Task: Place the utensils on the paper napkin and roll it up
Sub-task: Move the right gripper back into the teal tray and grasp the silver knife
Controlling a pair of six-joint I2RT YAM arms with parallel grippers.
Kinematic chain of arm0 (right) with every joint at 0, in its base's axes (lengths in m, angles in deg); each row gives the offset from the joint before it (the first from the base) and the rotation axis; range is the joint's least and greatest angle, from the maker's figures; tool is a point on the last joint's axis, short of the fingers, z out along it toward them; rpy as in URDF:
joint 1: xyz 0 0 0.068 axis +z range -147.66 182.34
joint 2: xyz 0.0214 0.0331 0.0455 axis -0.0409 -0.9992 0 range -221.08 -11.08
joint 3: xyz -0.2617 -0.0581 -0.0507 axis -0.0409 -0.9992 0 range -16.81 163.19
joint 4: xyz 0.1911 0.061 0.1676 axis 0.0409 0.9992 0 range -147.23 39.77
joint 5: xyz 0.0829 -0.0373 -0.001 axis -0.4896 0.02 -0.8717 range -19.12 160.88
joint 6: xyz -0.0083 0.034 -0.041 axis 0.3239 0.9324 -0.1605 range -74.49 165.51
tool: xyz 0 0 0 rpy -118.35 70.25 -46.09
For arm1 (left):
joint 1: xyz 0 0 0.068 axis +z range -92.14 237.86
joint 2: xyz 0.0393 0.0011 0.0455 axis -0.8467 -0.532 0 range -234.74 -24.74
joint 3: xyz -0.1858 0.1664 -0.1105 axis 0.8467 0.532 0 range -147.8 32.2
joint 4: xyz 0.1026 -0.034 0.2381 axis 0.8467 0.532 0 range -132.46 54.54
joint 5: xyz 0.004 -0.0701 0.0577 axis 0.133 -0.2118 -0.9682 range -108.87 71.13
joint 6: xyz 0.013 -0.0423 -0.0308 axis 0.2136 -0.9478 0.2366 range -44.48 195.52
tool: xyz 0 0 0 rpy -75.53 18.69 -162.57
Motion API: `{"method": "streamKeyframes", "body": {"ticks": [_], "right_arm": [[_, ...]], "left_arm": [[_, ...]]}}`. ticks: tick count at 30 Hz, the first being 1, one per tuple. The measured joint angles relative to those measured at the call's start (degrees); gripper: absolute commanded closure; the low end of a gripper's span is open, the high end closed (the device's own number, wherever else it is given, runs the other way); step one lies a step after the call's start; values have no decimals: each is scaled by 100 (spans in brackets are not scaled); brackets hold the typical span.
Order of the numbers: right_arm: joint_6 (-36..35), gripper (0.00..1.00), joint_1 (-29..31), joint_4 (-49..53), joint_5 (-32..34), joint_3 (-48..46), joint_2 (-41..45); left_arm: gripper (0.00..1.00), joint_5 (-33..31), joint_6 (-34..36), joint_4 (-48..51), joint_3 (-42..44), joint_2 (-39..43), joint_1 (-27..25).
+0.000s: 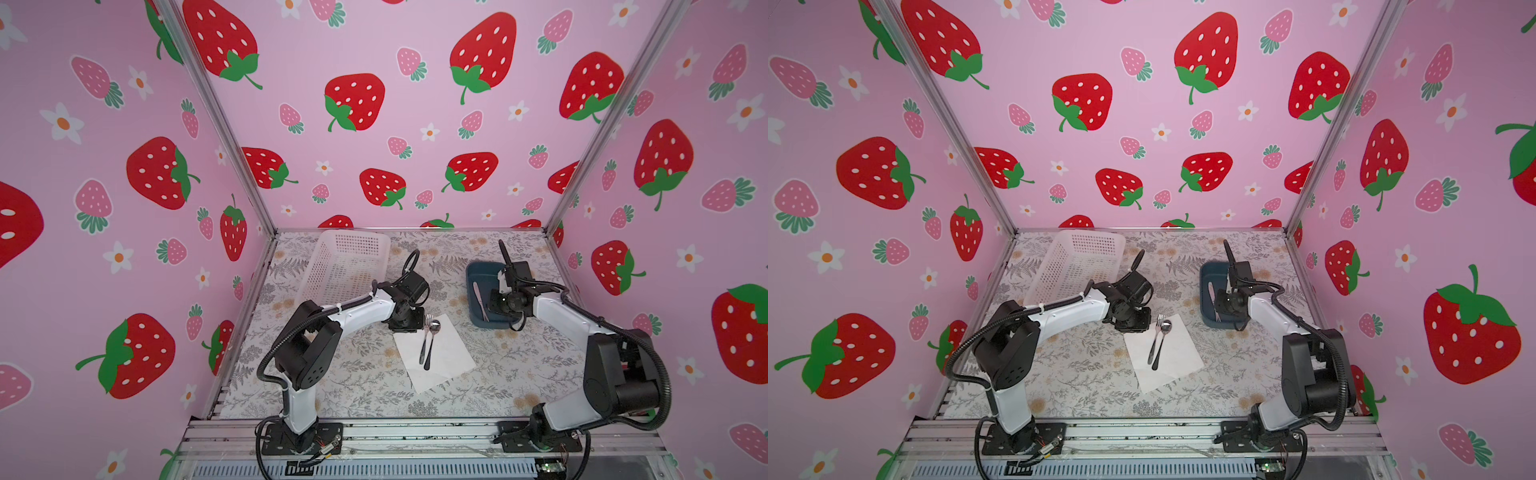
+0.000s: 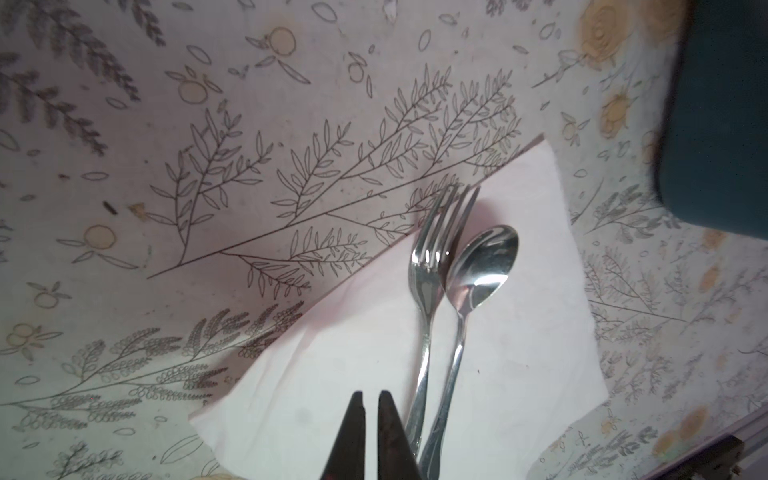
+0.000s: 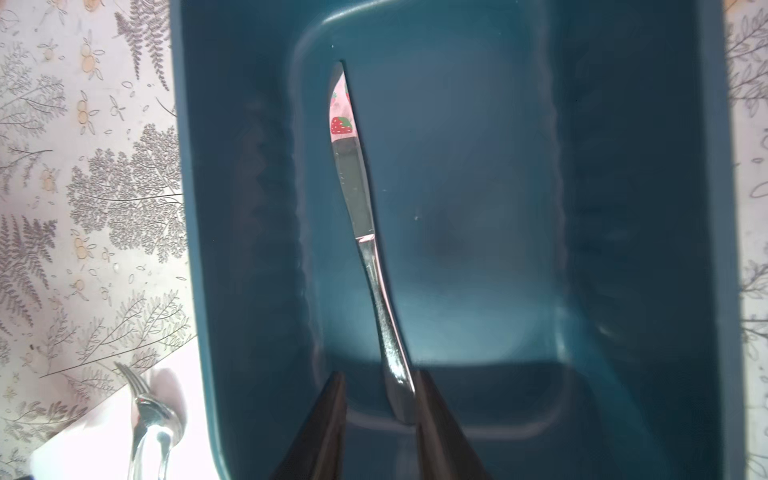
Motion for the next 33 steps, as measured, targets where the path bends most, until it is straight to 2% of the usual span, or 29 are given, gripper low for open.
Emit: {"method": "streamKeyframes", "body": {"ticks": [5,7,12,25,31,33], "right_arm": [[-203,65,-46,11,-44,87,-168],[-317,62,-63,-2,-87,133,-247],[-699,58,-81,122,-243,468,-581],[-1176,56,37,629,-48,1268,-1646],[-1279,61,203,846,297,1552,-2033],[-1305,62,264,898,393,1670,-2105]], "left_arm": [[93,-7,9,129,-61,-356,0],[99,28,7,151,-68,-461,2],[100,17,-72,149,-42,-446,17],[100,-254,-955,-195,1047,332,-79],[96,-487,-1235,-107,1204,592,-199],[88,-535,-1259,-90,1204,730,-249]]}}
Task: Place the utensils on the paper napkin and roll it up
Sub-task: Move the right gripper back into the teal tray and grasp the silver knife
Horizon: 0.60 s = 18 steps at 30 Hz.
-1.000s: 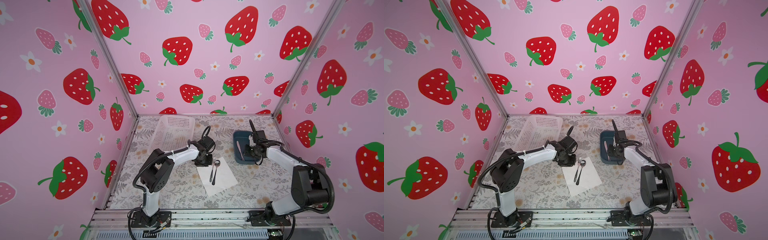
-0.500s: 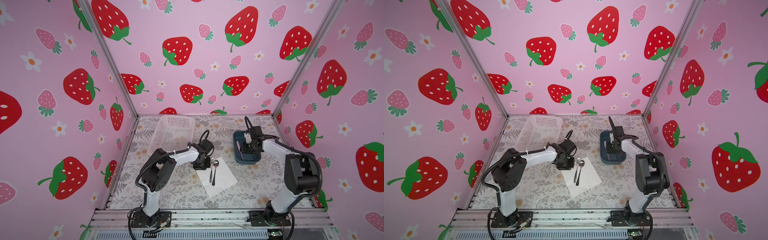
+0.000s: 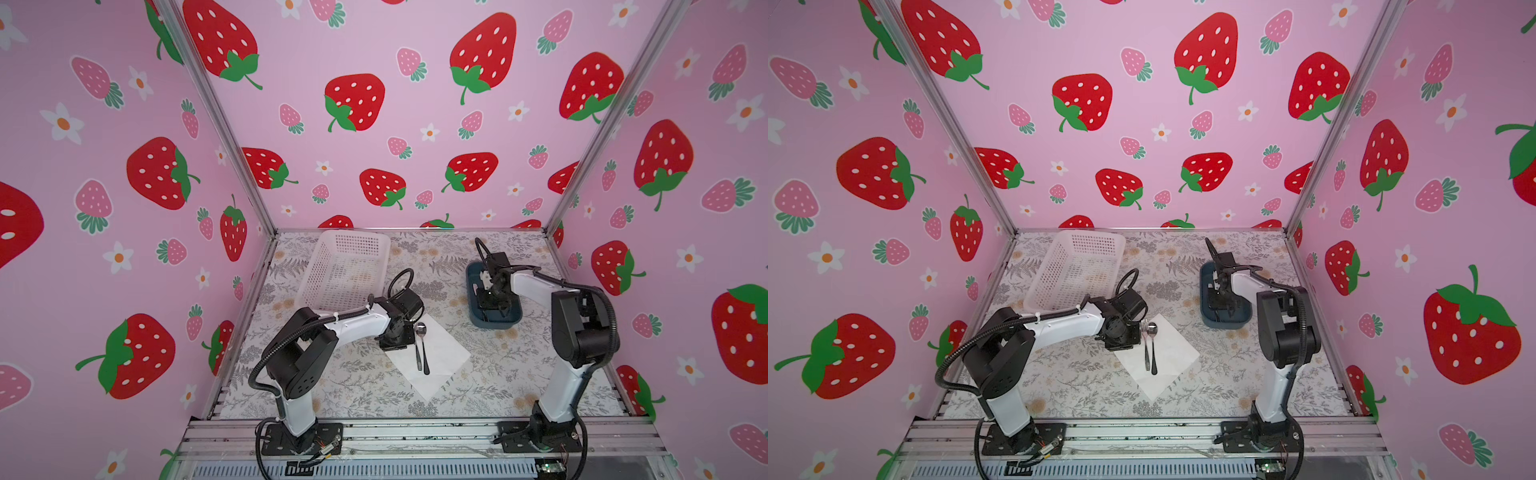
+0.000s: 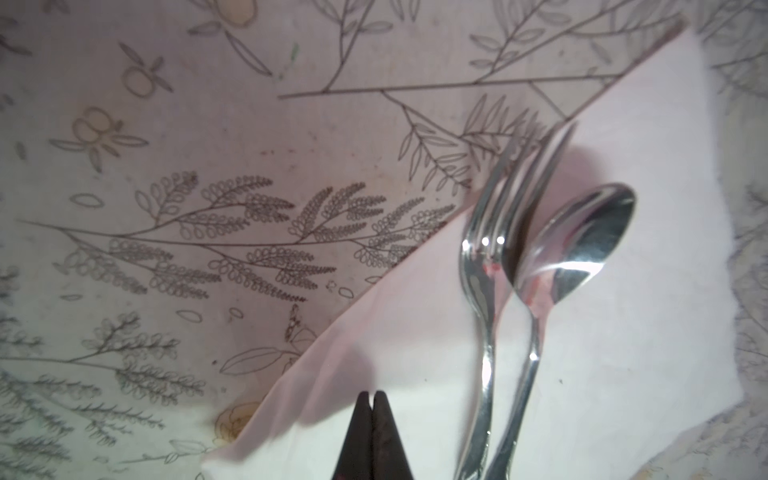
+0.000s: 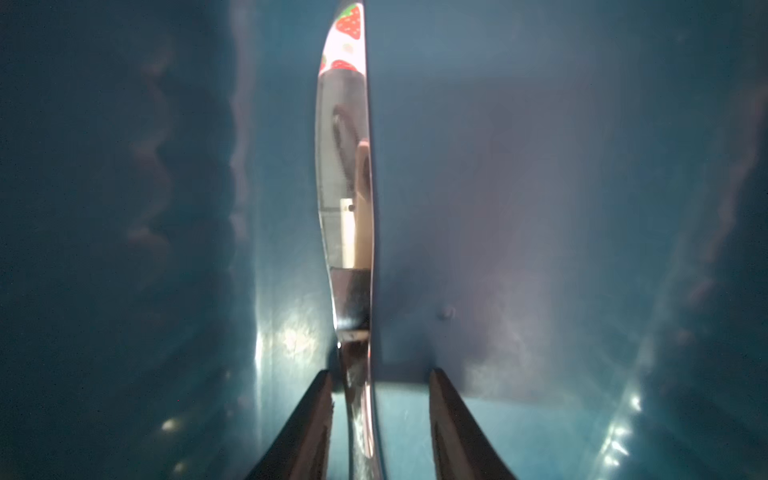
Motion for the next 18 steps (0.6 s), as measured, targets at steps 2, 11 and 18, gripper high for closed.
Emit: {"method": "streamKeyframes", "body": {"ticks": [2,11,18], "right_arm": [[-24,68,63,44,122,87,-96],[-44,87,70,238,616,295,-208],[35,86,-205,437,579,782,-496]], "left_arm": [[86,-44,17,4,-2,188,-61],[85,-374,199,144,-4,1040,-166],[82,-671,214,188,236,1821,-164]]}}
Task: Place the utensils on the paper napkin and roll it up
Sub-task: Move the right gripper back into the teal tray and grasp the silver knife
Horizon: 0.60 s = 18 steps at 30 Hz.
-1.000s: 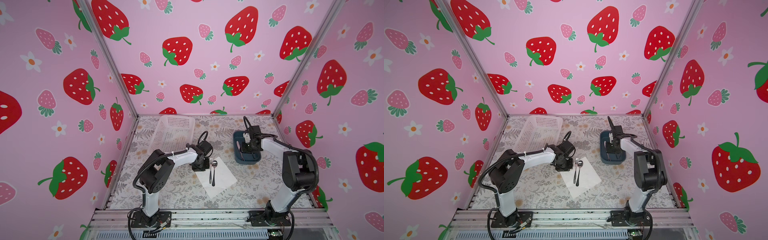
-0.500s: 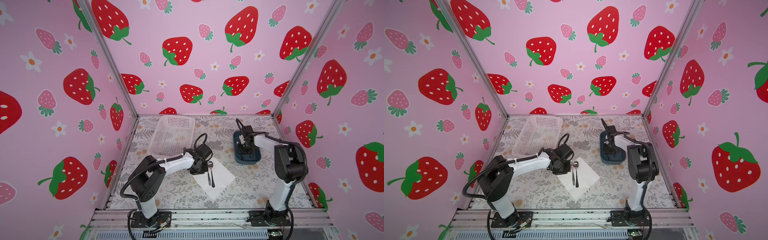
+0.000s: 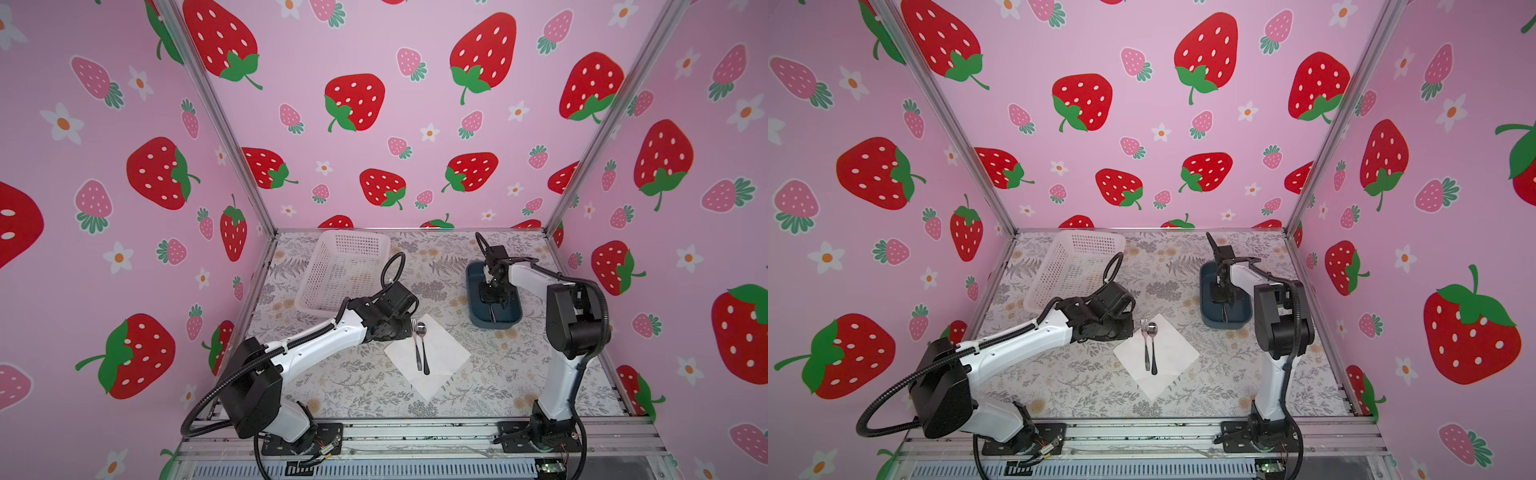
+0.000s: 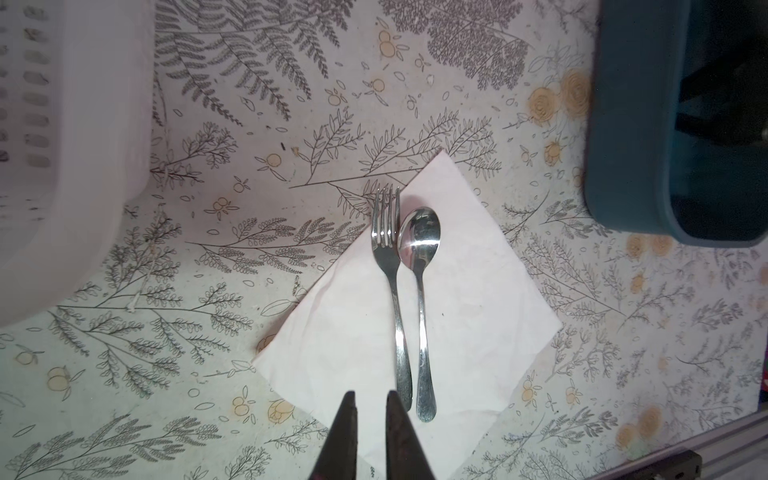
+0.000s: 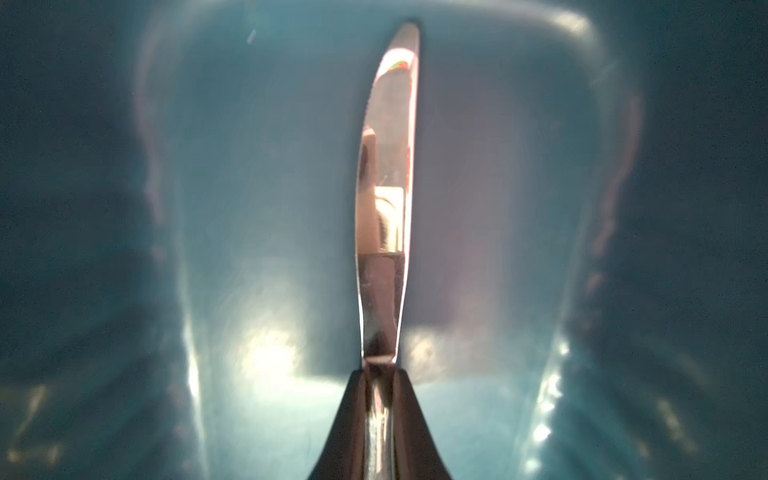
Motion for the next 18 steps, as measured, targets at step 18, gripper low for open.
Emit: {"method": "streamKeyframes", "body": {"ticks": [18], "right_arm": [[-170,68,-13,874,-96,313,-125]], "left_arm": [[75,-214,210,-118,533,774,127]]}}
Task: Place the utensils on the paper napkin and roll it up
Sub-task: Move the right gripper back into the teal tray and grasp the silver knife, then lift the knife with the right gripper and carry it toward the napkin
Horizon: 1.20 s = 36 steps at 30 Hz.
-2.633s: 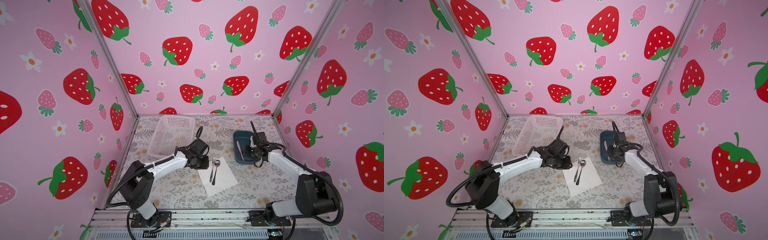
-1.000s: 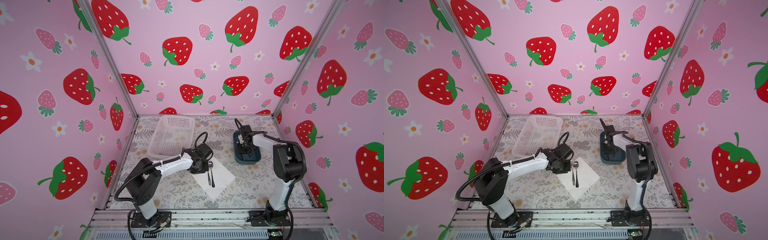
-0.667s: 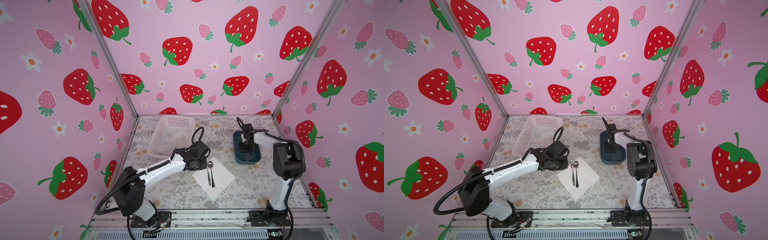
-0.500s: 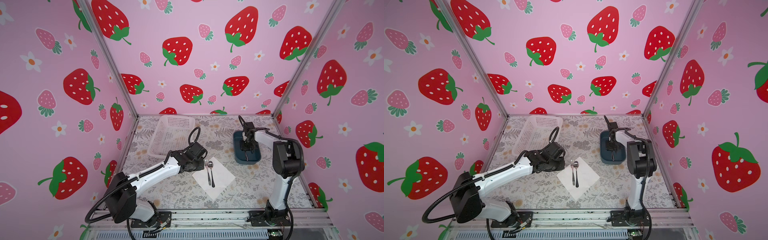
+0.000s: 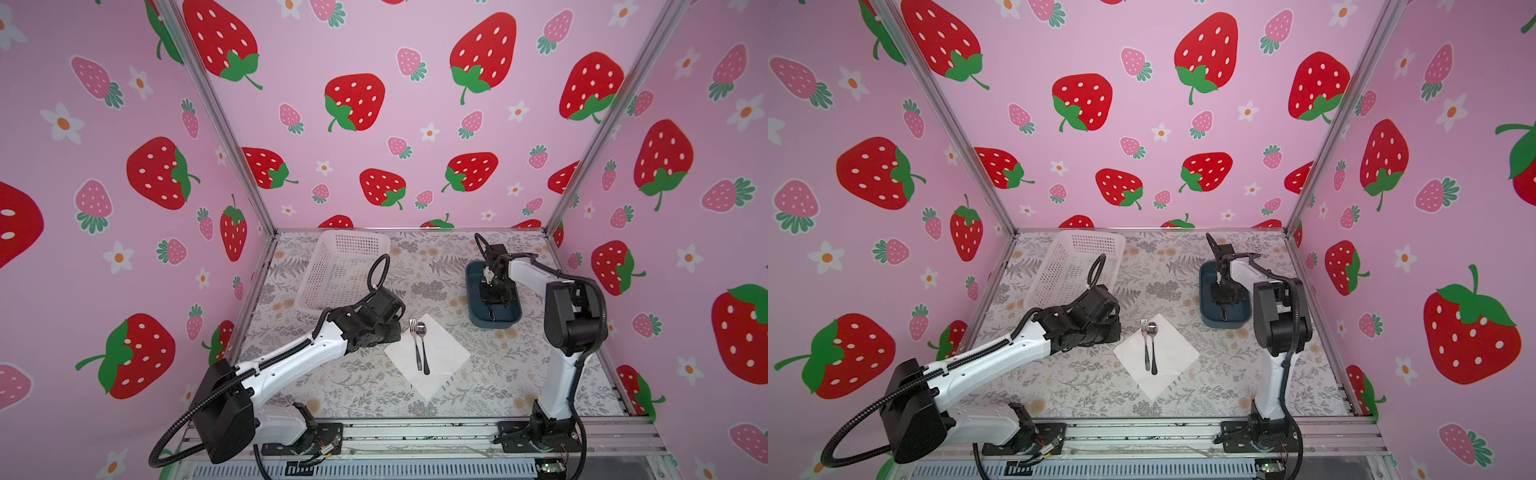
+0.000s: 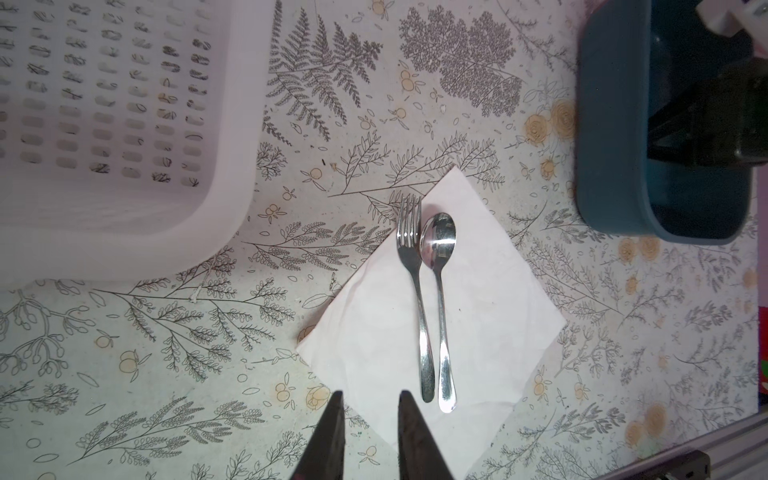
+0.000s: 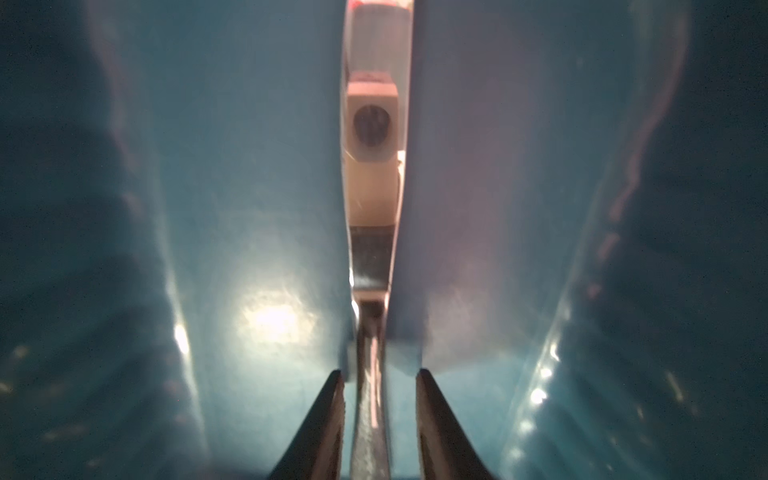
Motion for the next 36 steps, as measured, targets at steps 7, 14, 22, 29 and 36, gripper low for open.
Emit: {"method": "streamKeyframes", "body": {"ticks": [7,14,22,29,36], "right_arm": [[-111,70,0,66,-4,269,-262],[-153,80,0,55,-68,404,-367],[-153,85,20,-9,-92,363,-369],[-140,91,20,-166,-81,216,-275],[-129,92,22,-173,-90,212,-219]], "left_arm": [[75,11,50,-7,2,42,9],[74,11,46,-17,98,254,35],[73,2,46,-13,101,374,79],[71,15,22,-79,404,533,114],[69,52,24,-90,452,546,153]]}}
